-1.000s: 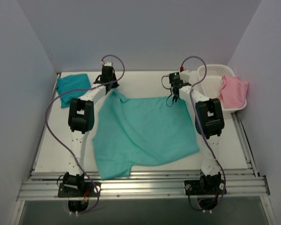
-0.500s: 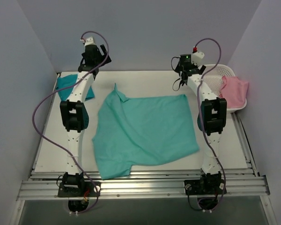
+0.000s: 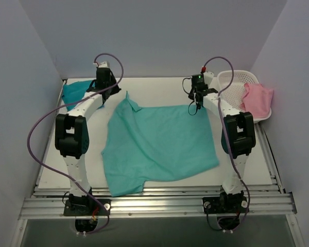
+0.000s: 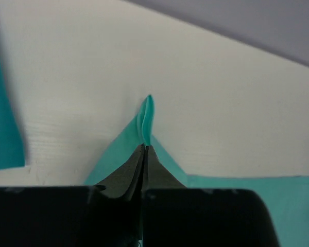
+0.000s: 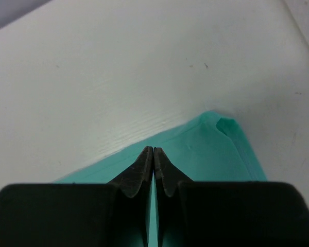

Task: Fold and stack the t-shirts
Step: Flatten the tshirt out

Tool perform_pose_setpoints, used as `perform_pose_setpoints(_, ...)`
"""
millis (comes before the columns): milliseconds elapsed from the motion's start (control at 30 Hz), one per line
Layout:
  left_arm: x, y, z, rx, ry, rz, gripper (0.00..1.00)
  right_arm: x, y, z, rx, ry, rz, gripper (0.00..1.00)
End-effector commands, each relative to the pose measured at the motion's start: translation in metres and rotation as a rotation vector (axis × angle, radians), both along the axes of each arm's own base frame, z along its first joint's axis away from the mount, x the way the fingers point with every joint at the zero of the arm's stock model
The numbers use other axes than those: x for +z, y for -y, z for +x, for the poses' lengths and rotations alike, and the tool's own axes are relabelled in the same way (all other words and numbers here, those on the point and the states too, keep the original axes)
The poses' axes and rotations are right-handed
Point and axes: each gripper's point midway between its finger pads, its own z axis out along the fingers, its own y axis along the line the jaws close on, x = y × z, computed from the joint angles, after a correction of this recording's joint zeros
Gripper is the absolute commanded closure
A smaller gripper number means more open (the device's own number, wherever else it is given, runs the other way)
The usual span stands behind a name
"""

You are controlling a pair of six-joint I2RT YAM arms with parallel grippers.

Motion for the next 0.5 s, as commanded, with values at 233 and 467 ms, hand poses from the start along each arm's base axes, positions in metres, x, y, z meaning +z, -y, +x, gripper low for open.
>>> perform_pose_setpoints(233,-0.074,0.033,-0.013,-0.07,-0.108,-0.016,0.98,-0.08,0.002,-0.016,0.006,-0.155,0.026,1.0)
perform_pose_setpoints(467,-0.103,0.035,-0.005,-0.076,-0.139,-0.015,0.98,-0.113,0.002,0.002,-0.015,-0.191,0.034,1.0)
